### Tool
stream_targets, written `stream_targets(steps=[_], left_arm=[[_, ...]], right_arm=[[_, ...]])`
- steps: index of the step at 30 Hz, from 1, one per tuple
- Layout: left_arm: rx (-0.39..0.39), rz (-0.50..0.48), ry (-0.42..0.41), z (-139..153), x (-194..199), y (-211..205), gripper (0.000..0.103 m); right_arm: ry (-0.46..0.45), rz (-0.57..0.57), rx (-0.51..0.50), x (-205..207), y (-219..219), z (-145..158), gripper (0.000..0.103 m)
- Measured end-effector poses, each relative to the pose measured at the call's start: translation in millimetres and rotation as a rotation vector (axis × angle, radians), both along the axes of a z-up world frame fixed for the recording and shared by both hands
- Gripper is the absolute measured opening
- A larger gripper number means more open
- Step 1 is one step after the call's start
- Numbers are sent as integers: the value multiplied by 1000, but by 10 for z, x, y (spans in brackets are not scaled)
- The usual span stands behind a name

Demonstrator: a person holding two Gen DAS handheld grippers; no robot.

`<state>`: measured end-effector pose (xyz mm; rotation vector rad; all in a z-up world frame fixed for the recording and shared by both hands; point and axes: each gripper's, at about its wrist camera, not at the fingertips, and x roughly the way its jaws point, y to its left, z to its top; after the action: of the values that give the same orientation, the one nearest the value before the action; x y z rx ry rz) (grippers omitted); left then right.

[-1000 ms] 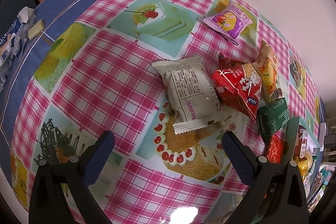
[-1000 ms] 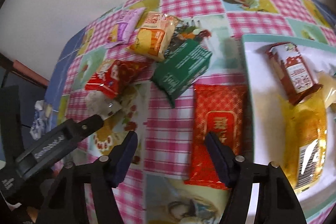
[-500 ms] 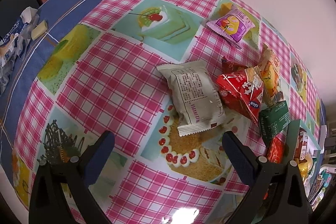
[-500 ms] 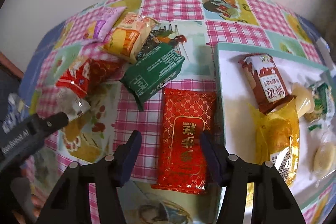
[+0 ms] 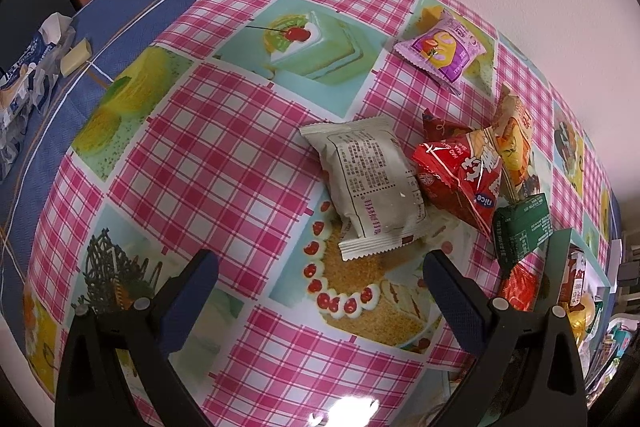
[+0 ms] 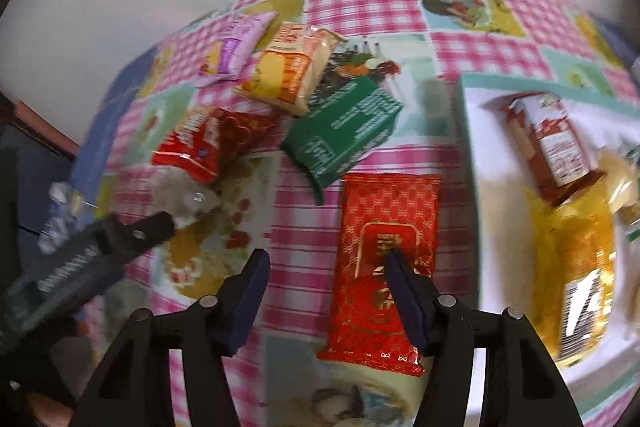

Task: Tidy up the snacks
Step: 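Lower the right gripper onto the red gold-print cake packet, then grasp the red packet with right gripper while left grasps the white biscuit sachet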

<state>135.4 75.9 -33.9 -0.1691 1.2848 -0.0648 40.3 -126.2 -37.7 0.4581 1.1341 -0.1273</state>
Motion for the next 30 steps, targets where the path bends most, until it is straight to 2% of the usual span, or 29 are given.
stream_targets(steps=[3,8,13,18,20,22,30], left_arm=[[1,0,-1,8,1,14,102],[0,3,-1,5,0,6,102],[-12,7,7,-23,-3,22,102],[-33,24,19,-55,37,118,102],[-51,31,24,-56,78,158,102],[-63,22,26,-54,148,180,102],[-79,-38,-41,-7,339,4,102]], right_arm=[[7,-13,-33,-10,-16,14,61],[48,-54,-147,-15,-119,30,61],[103,-62,-115,-24,-151,-85,59],[78,-45,-81,-32,-137,-90,57],[73,-34,-102,30,-64,-97,52],[65,-33,-121,42,-53,-96,50],[51,-25,-152,242,-67,-87,49]])
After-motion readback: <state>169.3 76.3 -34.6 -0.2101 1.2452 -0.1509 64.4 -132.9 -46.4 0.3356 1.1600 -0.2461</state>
